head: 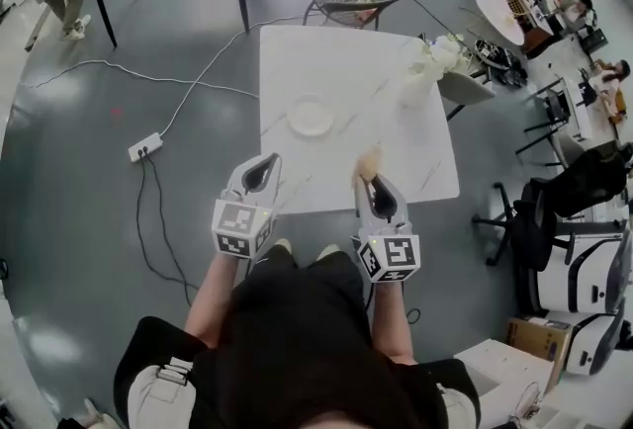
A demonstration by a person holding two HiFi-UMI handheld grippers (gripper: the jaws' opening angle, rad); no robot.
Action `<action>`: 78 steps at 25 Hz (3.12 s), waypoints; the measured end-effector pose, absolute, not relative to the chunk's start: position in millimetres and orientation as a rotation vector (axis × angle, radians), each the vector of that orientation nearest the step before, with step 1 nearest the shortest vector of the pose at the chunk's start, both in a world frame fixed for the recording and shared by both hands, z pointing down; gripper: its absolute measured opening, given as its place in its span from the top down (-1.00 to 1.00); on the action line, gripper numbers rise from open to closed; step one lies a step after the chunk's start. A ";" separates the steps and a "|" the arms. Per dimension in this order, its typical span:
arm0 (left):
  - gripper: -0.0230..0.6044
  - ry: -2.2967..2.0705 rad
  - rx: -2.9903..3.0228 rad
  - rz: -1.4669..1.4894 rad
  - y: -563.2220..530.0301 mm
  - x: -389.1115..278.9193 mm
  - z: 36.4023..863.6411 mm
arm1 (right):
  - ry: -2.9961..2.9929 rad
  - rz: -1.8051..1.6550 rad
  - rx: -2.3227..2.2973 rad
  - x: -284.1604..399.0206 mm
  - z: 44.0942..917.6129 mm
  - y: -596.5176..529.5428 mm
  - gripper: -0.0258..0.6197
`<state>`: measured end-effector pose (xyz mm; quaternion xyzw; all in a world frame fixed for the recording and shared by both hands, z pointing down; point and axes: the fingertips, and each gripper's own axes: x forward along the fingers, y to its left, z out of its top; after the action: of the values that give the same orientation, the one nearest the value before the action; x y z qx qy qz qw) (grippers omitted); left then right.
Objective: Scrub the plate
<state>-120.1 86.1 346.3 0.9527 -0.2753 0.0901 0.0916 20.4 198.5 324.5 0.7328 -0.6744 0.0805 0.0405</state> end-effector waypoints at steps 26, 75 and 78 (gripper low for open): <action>0.91 -1.151 2.495 0.418 -57.0 -50.9 446.9 | -2.330 0.465 1.757 102.7 421.1 -14.5 0.63; 0.69 -0.982 1.890 0.672 -85.5 9.6 653.0 | -2.451 0.695 1.203 58.8 565.2 -115.6 0.63; 0.70 -0.987 1.896 0.667 -86.7 10.2 653.5 | -2.458 0.713 1.144 43.6 575.3 -115.0 0.63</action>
<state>10.2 -86.7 653.5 0.7619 -0.3967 0.2683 0.4361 43.6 -115.0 575.3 0.4022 -0.8643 0.2509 0.1683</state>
